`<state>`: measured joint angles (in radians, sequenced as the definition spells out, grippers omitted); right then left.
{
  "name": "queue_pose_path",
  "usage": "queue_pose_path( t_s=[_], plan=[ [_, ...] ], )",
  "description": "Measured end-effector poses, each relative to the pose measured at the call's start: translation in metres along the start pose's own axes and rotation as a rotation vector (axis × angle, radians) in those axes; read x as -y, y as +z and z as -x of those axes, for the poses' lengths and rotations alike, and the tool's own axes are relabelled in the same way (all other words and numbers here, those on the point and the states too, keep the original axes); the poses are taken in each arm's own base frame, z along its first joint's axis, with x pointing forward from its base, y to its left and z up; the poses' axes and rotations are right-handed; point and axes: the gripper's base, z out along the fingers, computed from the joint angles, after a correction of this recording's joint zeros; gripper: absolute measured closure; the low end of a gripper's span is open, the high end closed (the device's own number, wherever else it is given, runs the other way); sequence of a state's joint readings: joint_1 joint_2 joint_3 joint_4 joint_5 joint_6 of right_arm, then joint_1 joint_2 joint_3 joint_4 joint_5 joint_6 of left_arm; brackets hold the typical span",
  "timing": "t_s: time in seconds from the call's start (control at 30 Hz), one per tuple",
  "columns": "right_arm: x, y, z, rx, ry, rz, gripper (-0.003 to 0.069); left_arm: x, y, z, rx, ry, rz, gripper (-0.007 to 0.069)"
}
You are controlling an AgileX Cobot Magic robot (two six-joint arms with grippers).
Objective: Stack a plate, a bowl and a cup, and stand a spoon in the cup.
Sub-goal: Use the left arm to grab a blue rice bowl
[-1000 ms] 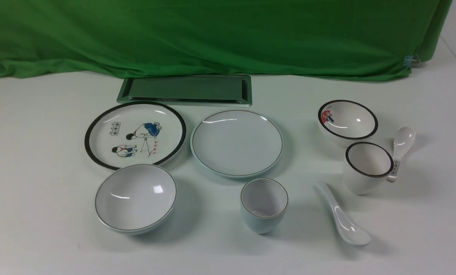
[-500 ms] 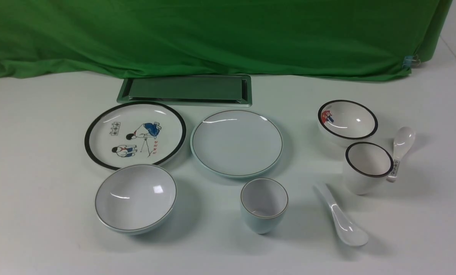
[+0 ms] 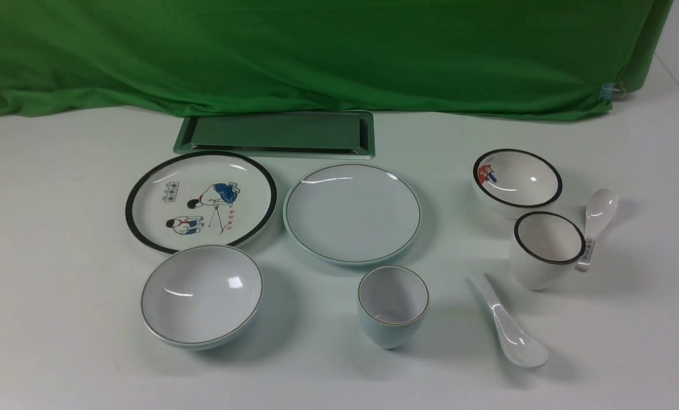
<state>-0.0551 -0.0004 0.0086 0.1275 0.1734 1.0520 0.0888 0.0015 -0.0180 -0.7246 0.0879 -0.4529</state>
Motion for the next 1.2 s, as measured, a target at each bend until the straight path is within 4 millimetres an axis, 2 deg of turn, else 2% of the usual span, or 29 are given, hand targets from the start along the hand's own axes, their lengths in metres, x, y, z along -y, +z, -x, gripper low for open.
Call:
queue_pose_path(
  t_s=[0.1, 0.13, 0.17, 0.27, 0.3, 0.33, 0.37, 0.43, 0.47, 0.5, 0.57, 0.6, 0.63, 0.67, 0.7, 0.73, 0.8, 0.87, 0.93, 0.97, 1.03, 1.1, 1.13, 1.2],
  plan=[
    [-0.006, 0.000, 0.003, 0.039, -0.074, 0.067, 0.0417, 0.034, -0.006, 0.011, 0.005, 0.211, -0.072, 0.0653],
    [-0.006, 0.000, 0.003, 0.038, -0.084, 0.068, 0.0417, 0.033, -0.006, 0.010, -0.002, 0.220, -0.067, 0.0653],
    [-0.011, -0.001, 0.005, 0.060, -0.154, 0.117, 0.0421, 0.050, -0.008, 0.014, -0.029, 0.332, -0.069, 0.0653],
    [-0.022, -0.002, 0.008, 0.039, -0.320, 0.150, 0.0480, 0.078, -0.001, 0.022, -0.169, 0.549, 0.032, 0.0653],
    [-0.031, -0.001, 0.010, 0.013, -0.435, 0.148, 0.0527, 0.083, 0.008, 0.024, -0.243, 0.643, 0.101, 0.0653],
    [-0.032, -0.001, 0.011, 0.009, -0.455, 0.149, 0.0536, 0.087, 0.009, 0.025, -0.262, 0.659, 0.111, 0.0653],
    [-0.046, 0.001, 0.015, -0.024, -0.592, 0.156, 0.0594, 0.094, 0.022, 0.029, -0.366, 0.765, 0.184, 0.0653],
    [-0.076, 0.007, 0.023, -0.080, -0.814, 0.185, 0.0638, 0.102, 0.049, 0.035, -0.552, 0.916, 0.291, 0.0653],
    [-0.078, 0.010, 0.023, -0.101, -0.853, 0.174, 0.0640, 0.105, 0.051, 0.036, -0.570, 0.927, 0.297, 0.0653],
    [-0.099, 0.016, 0.027, -0.160, -0.979, 0.181, 0.0644, 0.108, 0.068, 0.039, -0.674, 0.986, 0.343, 0.0653],
    [-0.122, 0.022, 0.032, -0.215, -1.081, 0.196, 0.0645, 0.110, 0.084, 0.040, -0.752, 1.011, 0.374, 0.0653],
    [-0.141, 0.030, 0.033, -0.325, -1.192, 0.182, 0.0646, 0.111, 0.105, 0.039, -0.836, 1.026, 0.402, 0.0652],
    [-0.157, 0.040, 0.033, -0.442, -1.296, 0.168, 0.0645, 0.110, 0.122, 0.035, -0.913, 1.031, 0.420, 0.0648],
    [-0.166, 0.046, 0.032, -0.498, -1.331, 0.162, 0.0645, 0.109, 0.128, 0.032, -0.948, 1.042, 0.423, 0.0643],
    [-0.164, 0.048, 0.030, -0.527, -1.340, 0.149, 0.0645, 0.109, 0.131, 0.031, -0.958, 1.042, 0.424, 0.0641],
    [-0.177, 0.057, 0.027, -0.672, -1.413, 0.125, 0.0645, 0.103, 0.148, 0.023, -1.049, 1.069, 0.449, 0.0622],
    [-0.184, 0.072, 0.018, -0.820, -1.473, 0.096, 0.0645, 0.092, 0.164, 0.009, -1.131, 1.100, 0.485, 0.0577],
    [-0.185, 0.086, 0.008, -0.913, -1.509, 0.083, 0.0645, 0.079, 0.178, -0.004, -1.184, 1.118, 0.531, 0.0504],
    [-0.183, 0.098, 0.000, -0.964, -1.522, 0.071, 0.0645, 0.070, 0.189, -0.013, -1.195, 1.121, 0.556, 0.0417],
    [-0.183, 0.100, -0.001, -0.966, -1.523, 0.072, 0.0645, 0.067, 0.192, -0.015, -1.193, 1.117, 0.561, 0.0406],
    [-0.179, 0.114, -0.011, -1.007, -1.537, 0.063, 0.0645, 0.049, 0.212, -0.026, -1.183, 1.098, 0.579, 0.0251],
    [-0.178, 0.117, -0.013, -1.006, -1.540, 0.065, 0.0645, 0.040, 0.220, -0.030, -1.175, 1.079, 0.595, 0.0206],
    [-0.178, 0.120, -0.015, -1.006, -1.554, 0.072, 0.0645, 0.029, 0.229, -0.035, -1.172, 1.065, 0.610, 0.0156],
    [-0.179, 0.122, -0.015, -0.989, -1.568, 0.087, 0.0645, 0.010, 0.240, -0.042, -1.177, 1.040, 0.638, 0.0118]
  ],
)
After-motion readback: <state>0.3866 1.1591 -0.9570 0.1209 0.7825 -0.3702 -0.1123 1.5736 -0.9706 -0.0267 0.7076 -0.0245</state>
